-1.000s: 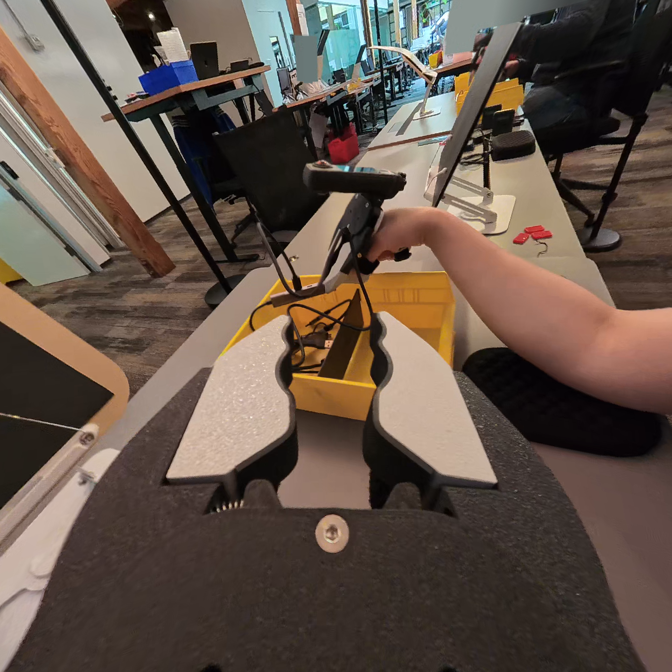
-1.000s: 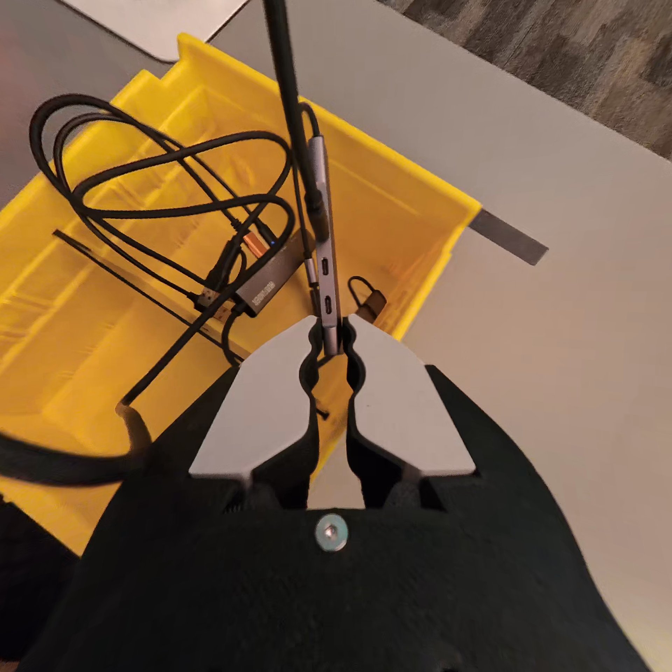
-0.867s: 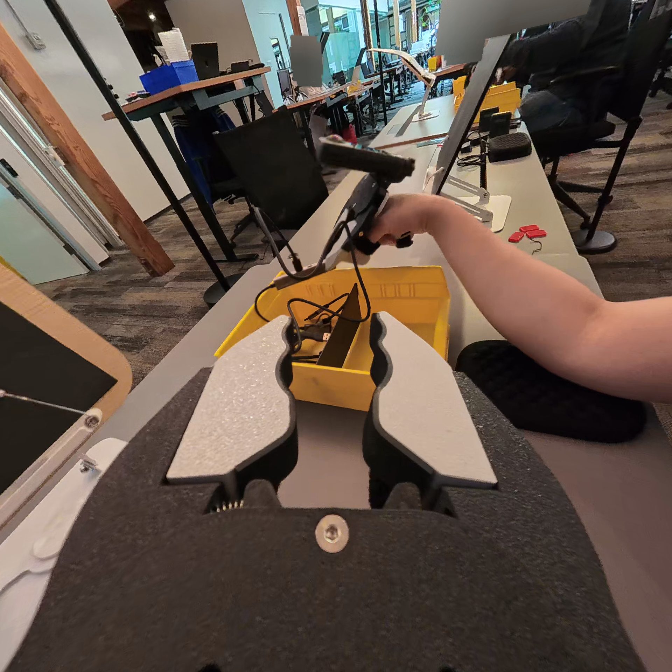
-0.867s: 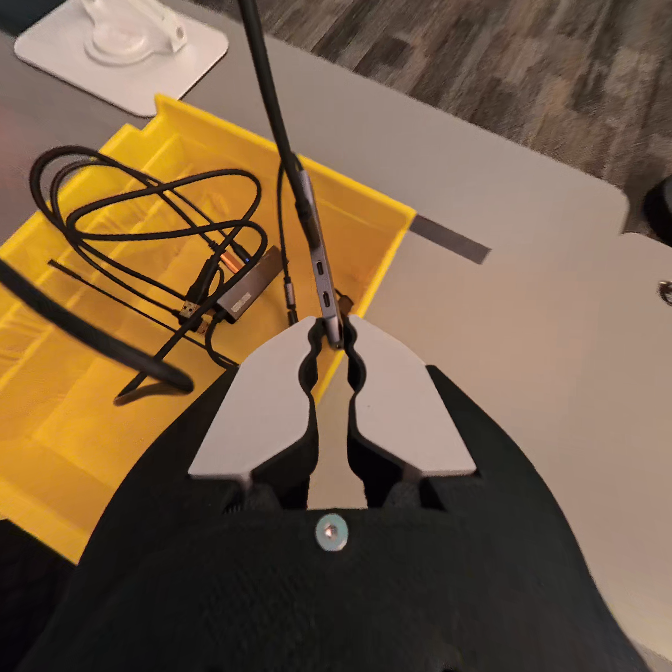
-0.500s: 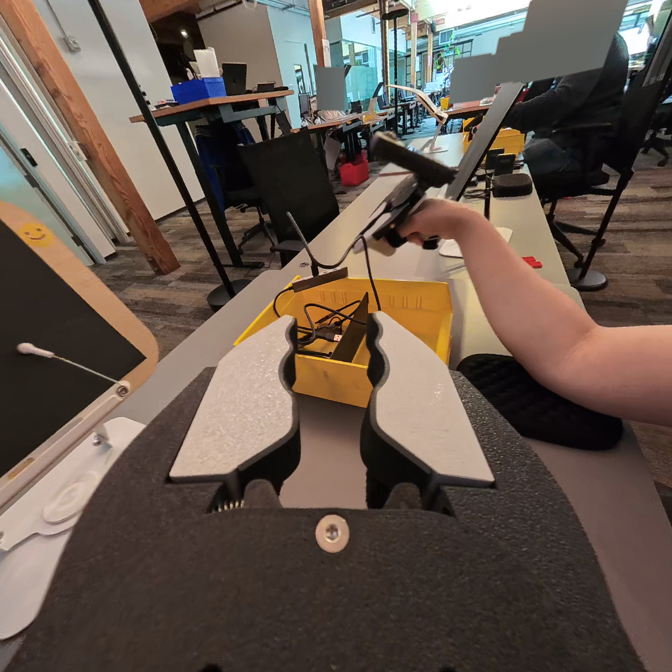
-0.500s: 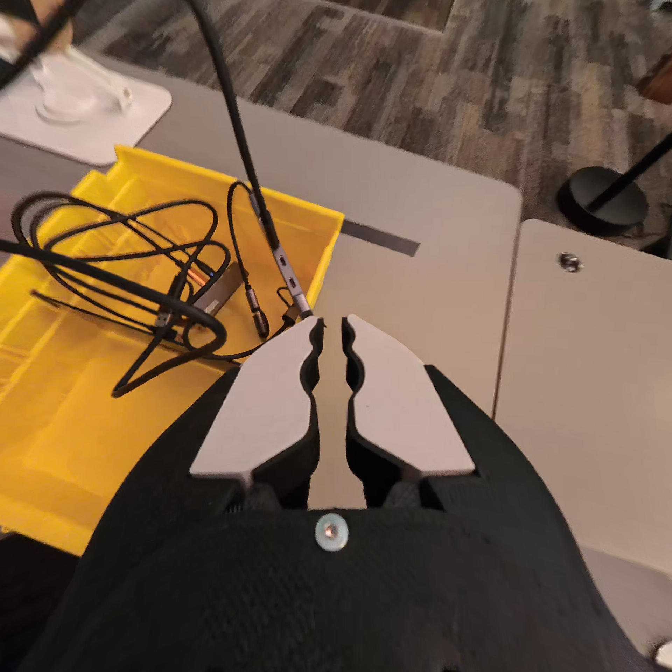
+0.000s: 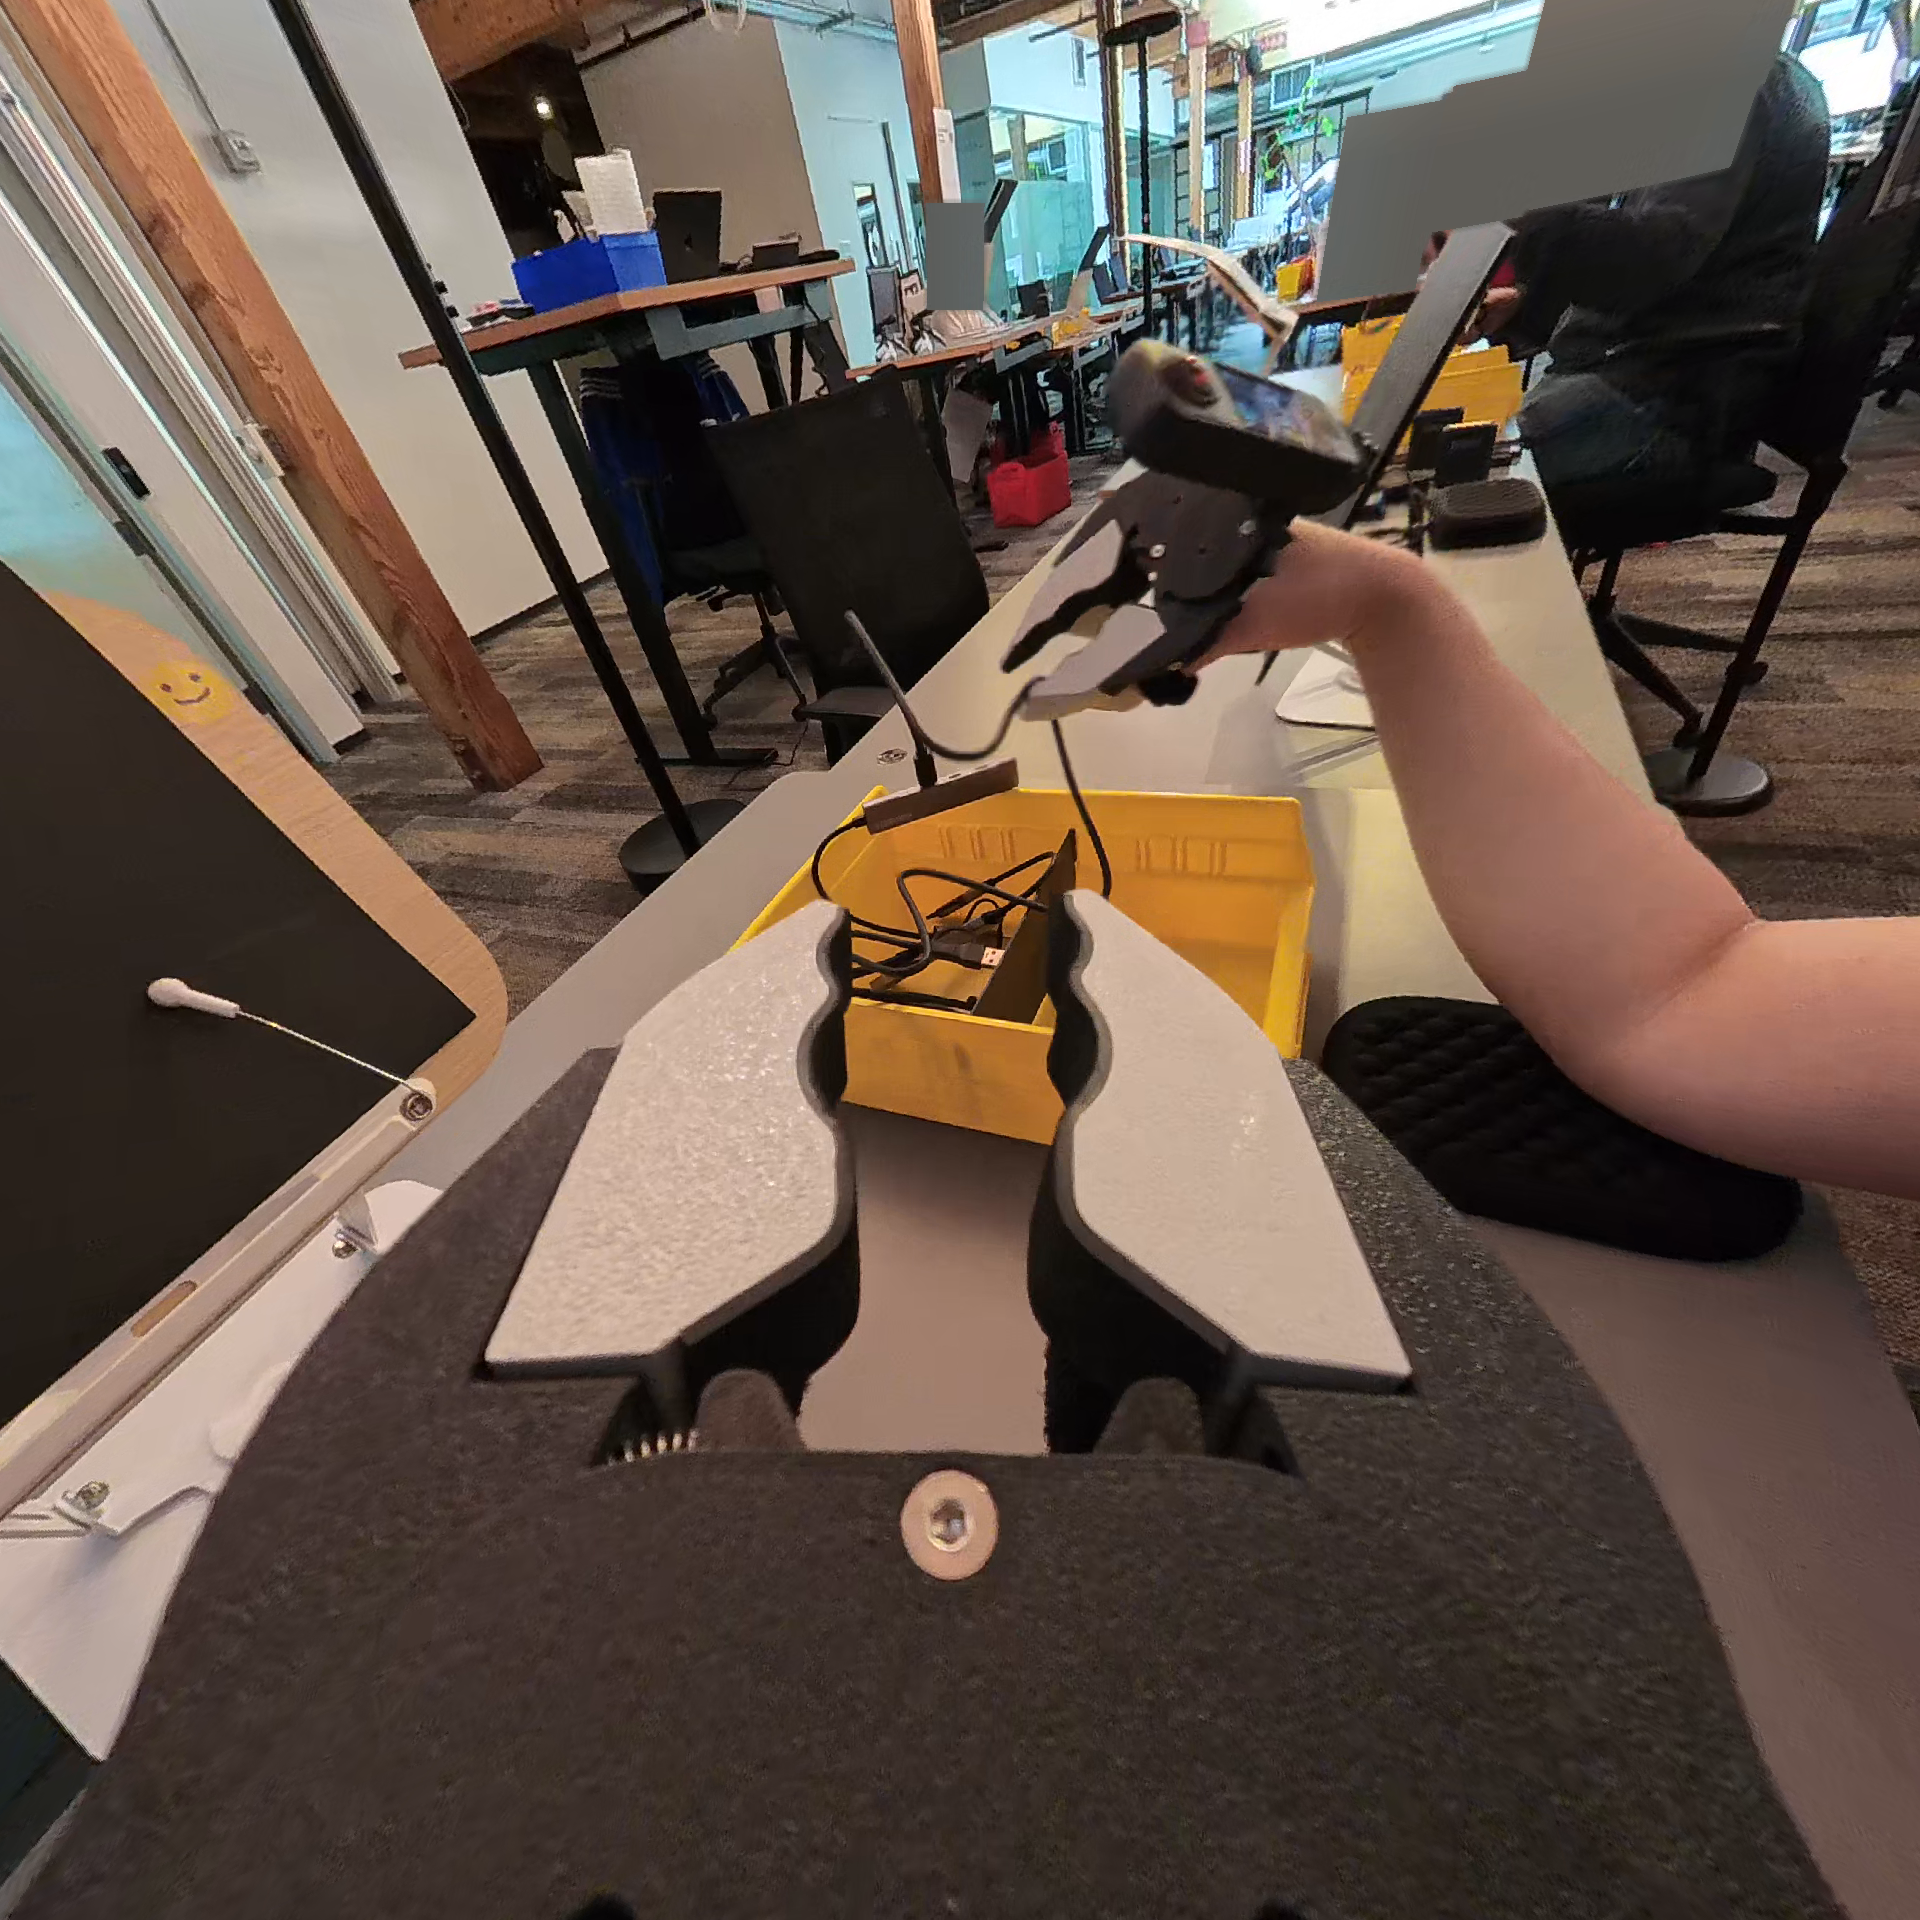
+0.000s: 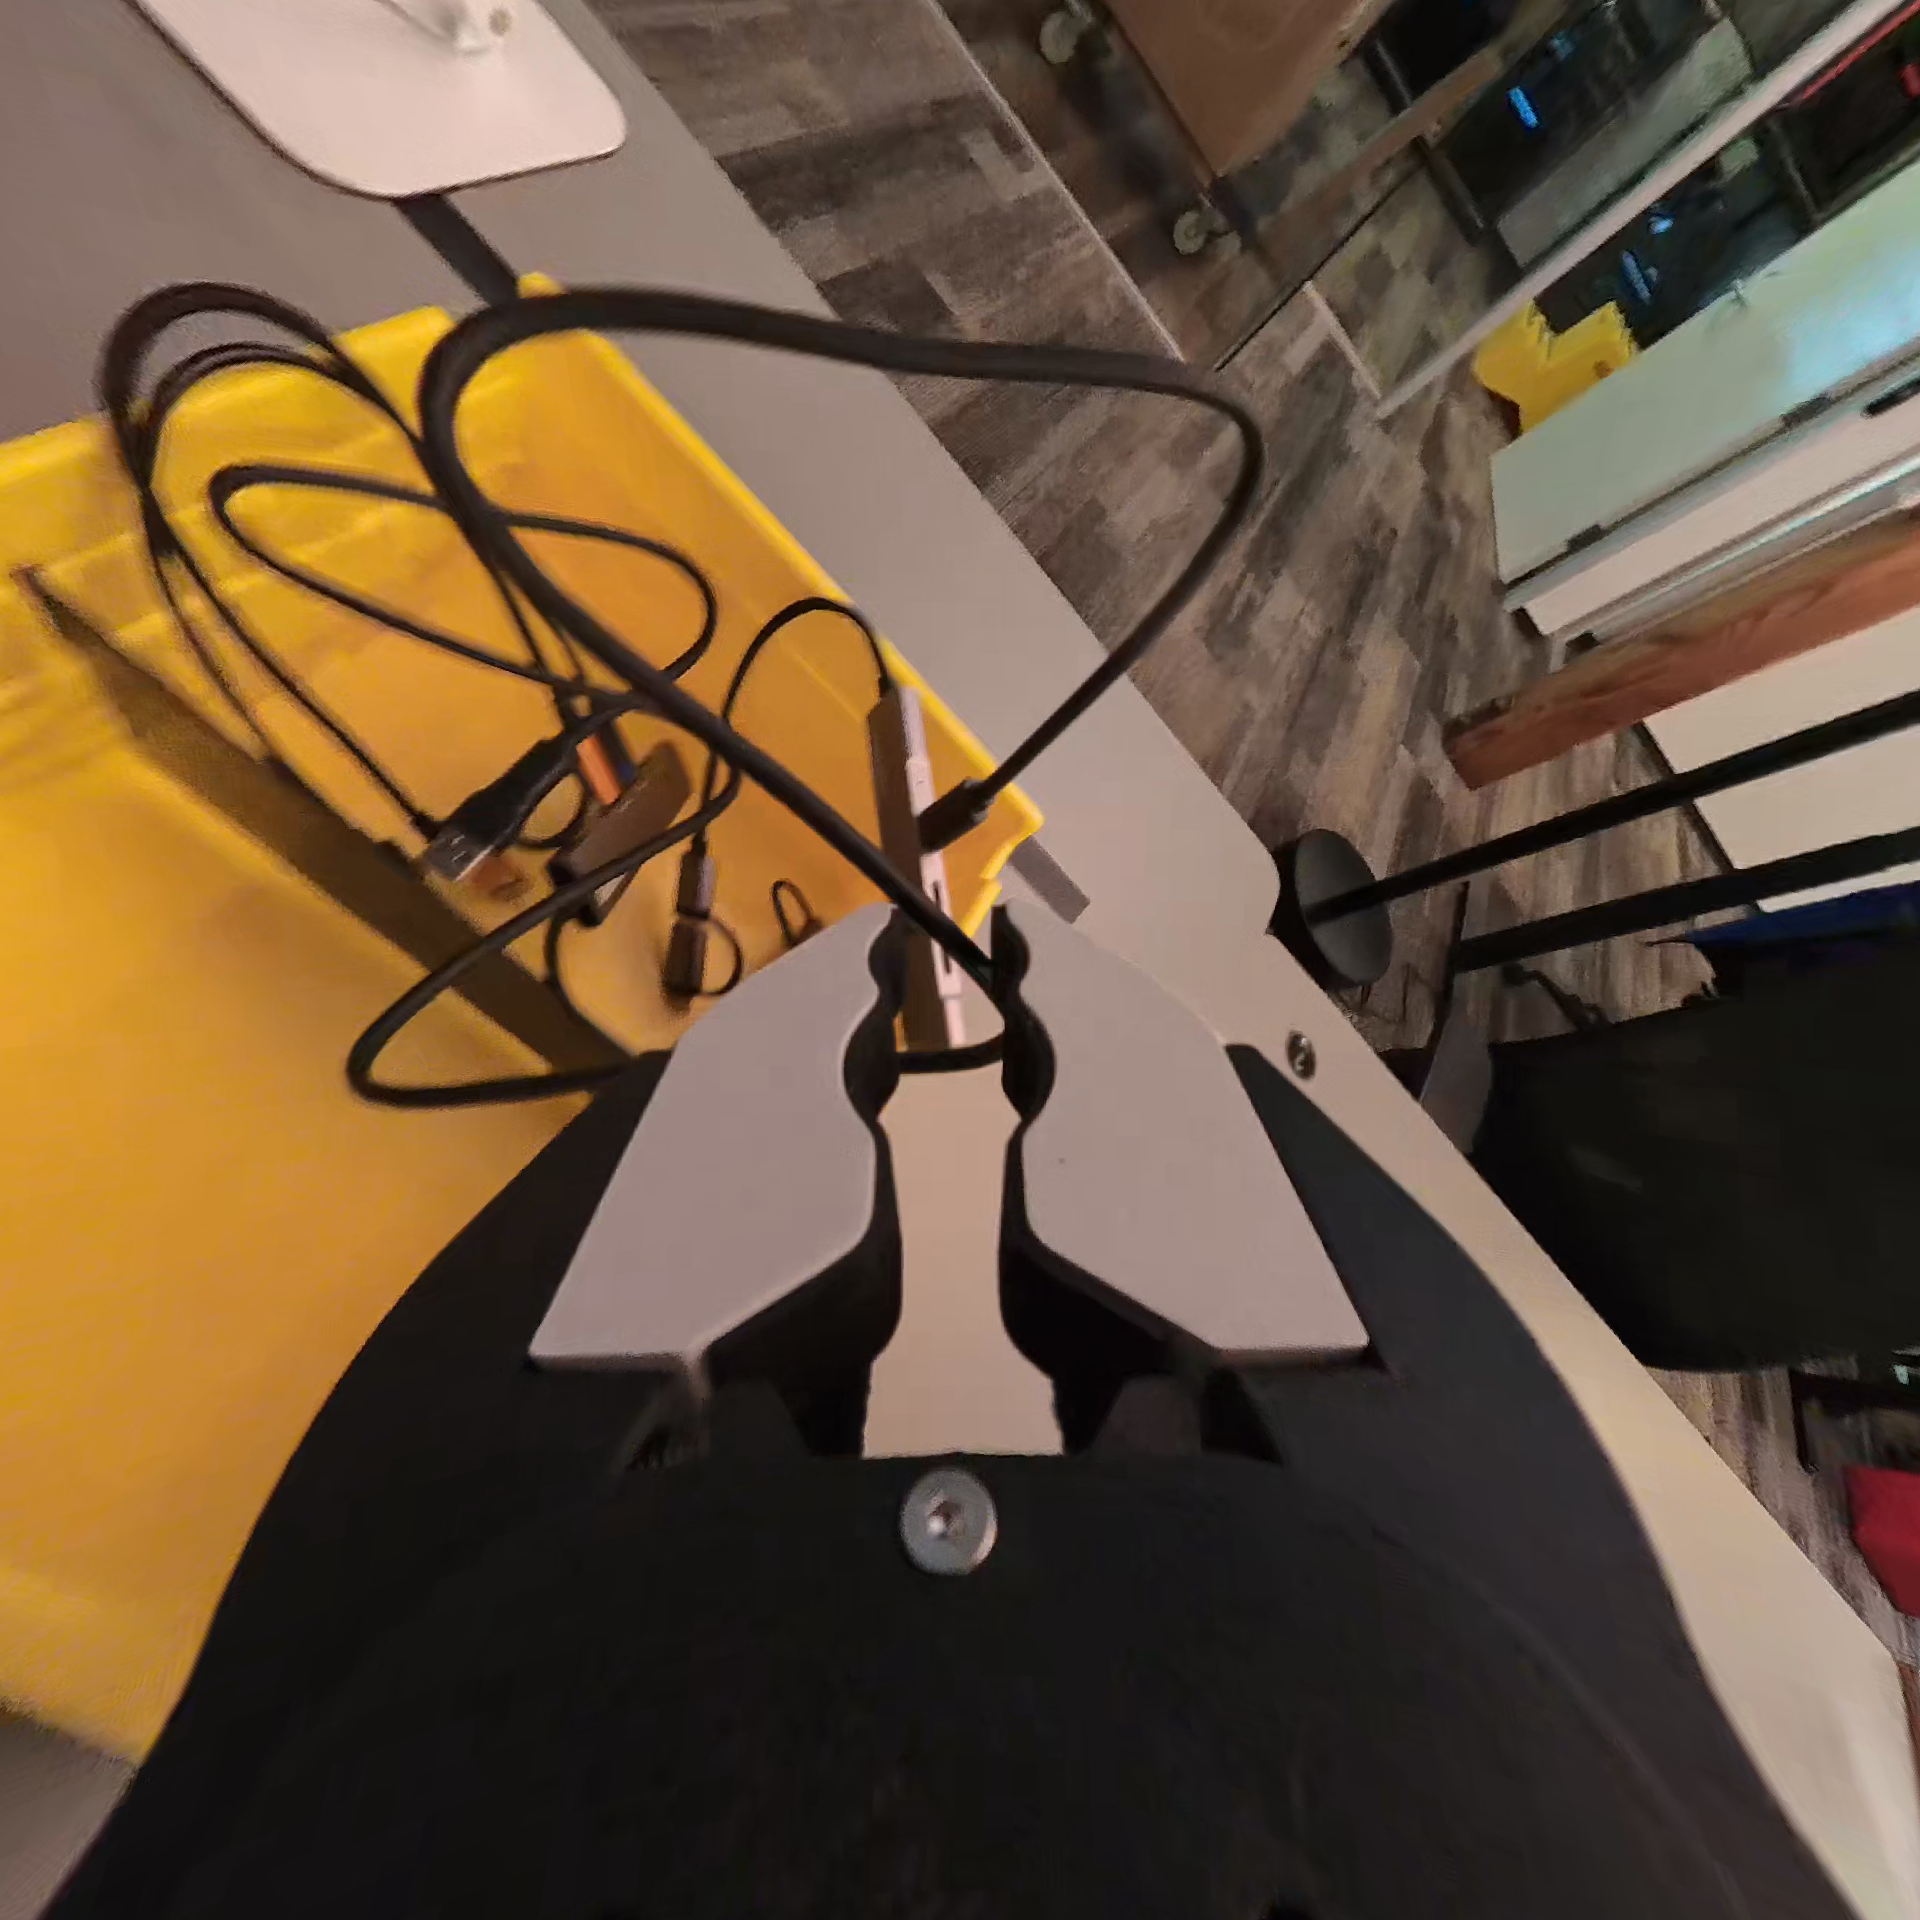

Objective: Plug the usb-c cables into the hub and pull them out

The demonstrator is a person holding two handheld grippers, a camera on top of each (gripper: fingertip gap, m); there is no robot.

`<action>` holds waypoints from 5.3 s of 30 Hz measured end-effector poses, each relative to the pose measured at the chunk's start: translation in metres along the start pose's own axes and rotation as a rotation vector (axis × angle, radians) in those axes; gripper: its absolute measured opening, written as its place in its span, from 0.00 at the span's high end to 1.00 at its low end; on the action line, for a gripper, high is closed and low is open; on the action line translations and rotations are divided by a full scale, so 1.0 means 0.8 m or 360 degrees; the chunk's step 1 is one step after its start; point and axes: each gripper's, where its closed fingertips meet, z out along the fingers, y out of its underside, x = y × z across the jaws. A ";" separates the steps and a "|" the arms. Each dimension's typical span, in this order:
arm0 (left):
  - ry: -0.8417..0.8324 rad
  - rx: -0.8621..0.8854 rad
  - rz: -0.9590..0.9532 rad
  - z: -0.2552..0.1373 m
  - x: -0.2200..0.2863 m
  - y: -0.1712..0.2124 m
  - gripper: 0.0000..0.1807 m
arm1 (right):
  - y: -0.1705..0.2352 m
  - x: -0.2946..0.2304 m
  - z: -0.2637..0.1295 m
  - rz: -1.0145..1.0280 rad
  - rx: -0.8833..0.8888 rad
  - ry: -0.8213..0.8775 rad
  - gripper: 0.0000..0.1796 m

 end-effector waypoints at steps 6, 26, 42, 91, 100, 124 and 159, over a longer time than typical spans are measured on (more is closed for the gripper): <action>0.0031 -0.0043 -0.0015 0.008 0.001 0.010 0.81 | 0.006 0.010 0.032 0.0098 0.0074 0.0036 0.77; 0.0161 -0.0221 -0.0069 0.020 0.014 0.040 0.81 | 0.022 -0.004 0.026 0.0095 -0.0048 -0.0212 0.63; 0.0232 -0.0212 -0.0075 0.021 0.023 0.040 0.81 | 0.067 -0.006 0.076 0.0617 -0.0077 -0.0661 0.93; -0.0284 -0.0451 -0.0088 -0.045 -0.037 0.040 0.80 | 0.117 -0.061 -0.023 0.1098 -0.0569 -0.0310 0.68; -0.1428 -0.1202 -0.0311 -0.303 -0.177 0.122 0.61 | 0.158 -0.119 0.016 0.1360 -0.0934 -0.0726 0.93; -0.1053 -0.1666 -0.1123 -0.454 -0.215 0.359 0.96 | 0.098 -0.203 0.006 0.1198 -0.1580 -0.0772 0.95; -0.1568 -0.1181 0.0062 -0.309 -0.205 0.119 0.70 | -0.088 -0.205 0.010 0.0830 -0.0926 -0.0372 0.89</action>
